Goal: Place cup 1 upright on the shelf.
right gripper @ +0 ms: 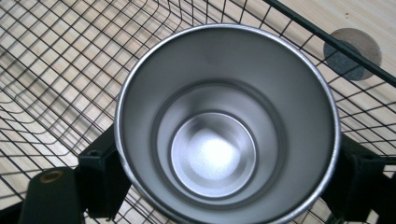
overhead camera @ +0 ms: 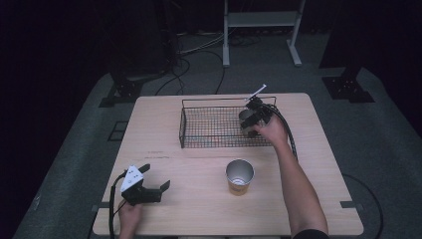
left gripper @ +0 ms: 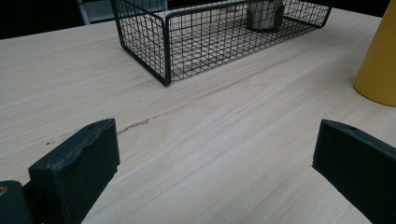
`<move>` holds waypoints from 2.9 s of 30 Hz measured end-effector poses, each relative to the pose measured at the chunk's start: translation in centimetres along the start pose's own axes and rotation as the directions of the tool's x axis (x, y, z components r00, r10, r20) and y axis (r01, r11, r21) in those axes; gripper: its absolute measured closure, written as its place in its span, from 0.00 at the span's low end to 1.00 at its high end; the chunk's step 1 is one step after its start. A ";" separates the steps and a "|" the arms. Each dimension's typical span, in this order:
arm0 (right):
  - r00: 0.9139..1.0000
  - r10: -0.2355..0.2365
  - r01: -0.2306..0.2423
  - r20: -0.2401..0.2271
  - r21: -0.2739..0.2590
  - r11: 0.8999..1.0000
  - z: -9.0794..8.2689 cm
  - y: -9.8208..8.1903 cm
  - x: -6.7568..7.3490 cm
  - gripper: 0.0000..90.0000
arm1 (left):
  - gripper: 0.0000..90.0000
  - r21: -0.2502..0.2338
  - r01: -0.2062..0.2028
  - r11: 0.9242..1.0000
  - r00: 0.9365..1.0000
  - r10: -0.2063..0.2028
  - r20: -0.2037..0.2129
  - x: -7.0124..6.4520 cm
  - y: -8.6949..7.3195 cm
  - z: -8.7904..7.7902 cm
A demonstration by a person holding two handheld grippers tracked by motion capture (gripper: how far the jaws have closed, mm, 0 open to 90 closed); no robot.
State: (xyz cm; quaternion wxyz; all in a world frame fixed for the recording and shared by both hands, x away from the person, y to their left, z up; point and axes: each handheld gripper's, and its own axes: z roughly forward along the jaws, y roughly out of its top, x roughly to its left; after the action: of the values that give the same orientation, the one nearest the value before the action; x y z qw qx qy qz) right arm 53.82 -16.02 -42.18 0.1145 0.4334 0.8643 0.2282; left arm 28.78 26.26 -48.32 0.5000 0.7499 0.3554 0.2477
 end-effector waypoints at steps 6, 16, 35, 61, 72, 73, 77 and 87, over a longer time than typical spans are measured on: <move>1.000 0.002 -0.002 -0.004 -0.008 1.000 -0.1 -0.5 -0.1 0.15 | 0.00 0.000 -0.002 1.000 1.000 0.002 0.000 0.0 0.0 0.0; 1.000 -0.003 0.002 -0.020 -0.029 1.000 -0.6 -0.7 0.0 0.14 | 0.00 0.001 -0.003 1.000 1.000 0.003 -0.002 0.0 0.0 0.0; 0.999 0.038 -0.039 -0.007 -0.161 0.986 -3.2 -0.8 -0.5 0.11 | 0.00 0.003 -0.004 1.000 1.000 0.004 -0.002 -0.1 0.0 0.1; 0.997 0.038 -0.054 -0.062 -0.269 0.962 -7.4 -5.6 -1.5 0.13 | 0.00 0.009 -0.006 1.000 1.000 0.006 -0.004 -0.1 0.0 0.1; 0.998 -0.025 0.008 -0.053 -0.303 0.953 -9.5 -9.0 0.1 0.13 | 0.00 0.012 -0.010 1.000 1.000 0.010 -0.004 -0.2 0.0 0.1; 0.998 -0.029 0.011 -0.056 -0.296 0.955 -9.6 -9.3 0.3 0.13 | 0.00 0.013 -0.010 1.000 1.000 0.010 -0.004 -0.2 0.0 0.2; 0.997 -0.050 0.027 -0.065 -0.317 0.948 -10.3 -10.6 0.8 0.13 | 0.00 0.015 -0.010 1.000 1.000 0.011 -0.005 -0.2 0.0 0.2; 0.994 -0.058 0.024 -0.093 -0.327 0.945 -11.0 -13.4 1.4 0.13 | 0.00 0.019 -0.013 1.000 1.000 0.013 -0.007 -0.2 0.0 0.2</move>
State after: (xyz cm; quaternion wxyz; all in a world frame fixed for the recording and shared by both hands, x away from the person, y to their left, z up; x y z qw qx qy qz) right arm 39.24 -25.13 -39.22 0.1449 0.3782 0.8284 0.3869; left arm 28.78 25.97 -48.37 0.4901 0.7560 0.3545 0.2504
